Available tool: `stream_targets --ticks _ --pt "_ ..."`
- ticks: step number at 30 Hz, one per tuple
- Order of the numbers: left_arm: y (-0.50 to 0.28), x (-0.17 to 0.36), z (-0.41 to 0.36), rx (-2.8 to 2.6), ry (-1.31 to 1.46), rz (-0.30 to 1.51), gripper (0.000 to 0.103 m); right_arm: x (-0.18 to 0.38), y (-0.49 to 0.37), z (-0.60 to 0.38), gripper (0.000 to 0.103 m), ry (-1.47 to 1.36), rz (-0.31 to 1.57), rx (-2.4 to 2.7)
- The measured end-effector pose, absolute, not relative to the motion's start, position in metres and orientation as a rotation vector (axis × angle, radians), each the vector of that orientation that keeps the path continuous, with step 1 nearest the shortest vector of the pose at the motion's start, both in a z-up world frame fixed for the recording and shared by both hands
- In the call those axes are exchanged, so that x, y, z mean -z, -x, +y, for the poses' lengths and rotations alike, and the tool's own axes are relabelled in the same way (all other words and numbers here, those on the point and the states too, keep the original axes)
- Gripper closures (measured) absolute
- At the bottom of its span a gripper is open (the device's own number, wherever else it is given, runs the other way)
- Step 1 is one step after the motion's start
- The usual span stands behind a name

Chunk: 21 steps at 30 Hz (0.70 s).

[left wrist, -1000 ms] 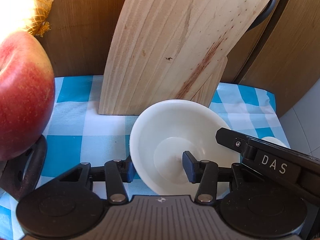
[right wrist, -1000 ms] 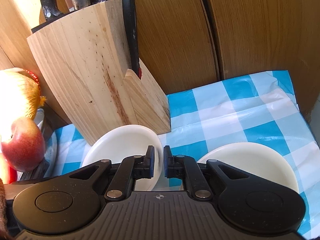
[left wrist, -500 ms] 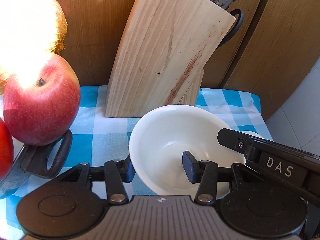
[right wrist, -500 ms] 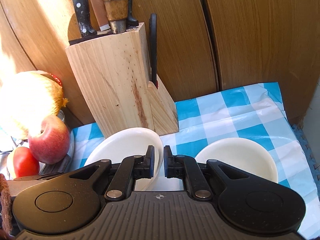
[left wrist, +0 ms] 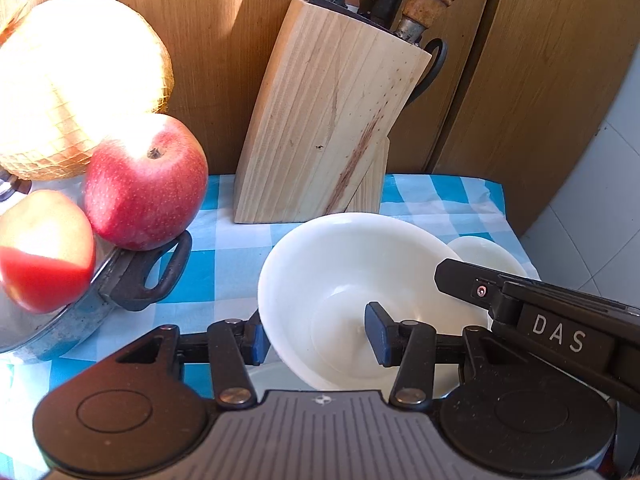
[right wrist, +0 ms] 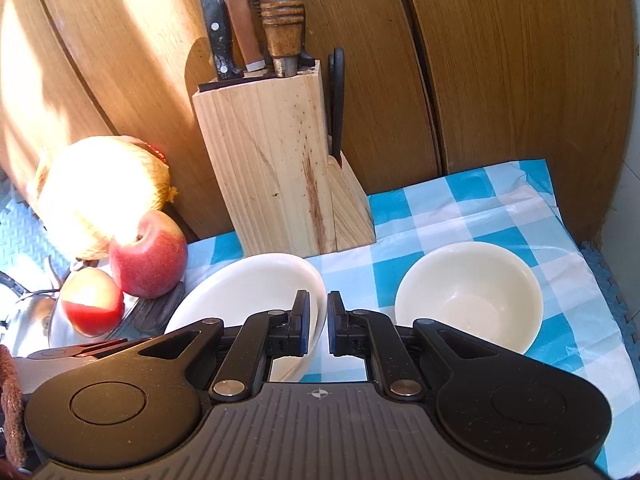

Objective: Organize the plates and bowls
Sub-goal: 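Grip the stacked cream bowls' rim with the right gripper and lift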

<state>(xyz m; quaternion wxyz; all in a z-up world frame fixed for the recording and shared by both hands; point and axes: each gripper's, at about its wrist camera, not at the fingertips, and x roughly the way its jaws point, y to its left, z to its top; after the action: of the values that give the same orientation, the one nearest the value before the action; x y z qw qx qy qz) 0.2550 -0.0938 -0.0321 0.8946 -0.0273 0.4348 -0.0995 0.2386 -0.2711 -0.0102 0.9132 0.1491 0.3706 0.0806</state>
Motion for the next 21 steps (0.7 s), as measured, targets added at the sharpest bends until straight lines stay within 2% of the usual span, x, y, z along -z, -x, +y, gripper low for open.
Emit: stream_targets --ticks 13,21 --pt "-0.213 0.027 -0.073 0.158 -0.015 0.855 0.063 0.011 -0.206 -0.243 0.089 -0.305 0.769 -0.216" --pt "-0.194 0.026 -0.074 0.152 -0.066 0.829 0.061 0.015 -0.195 -0.234 0.085 -0.286 0.788 -0.221"
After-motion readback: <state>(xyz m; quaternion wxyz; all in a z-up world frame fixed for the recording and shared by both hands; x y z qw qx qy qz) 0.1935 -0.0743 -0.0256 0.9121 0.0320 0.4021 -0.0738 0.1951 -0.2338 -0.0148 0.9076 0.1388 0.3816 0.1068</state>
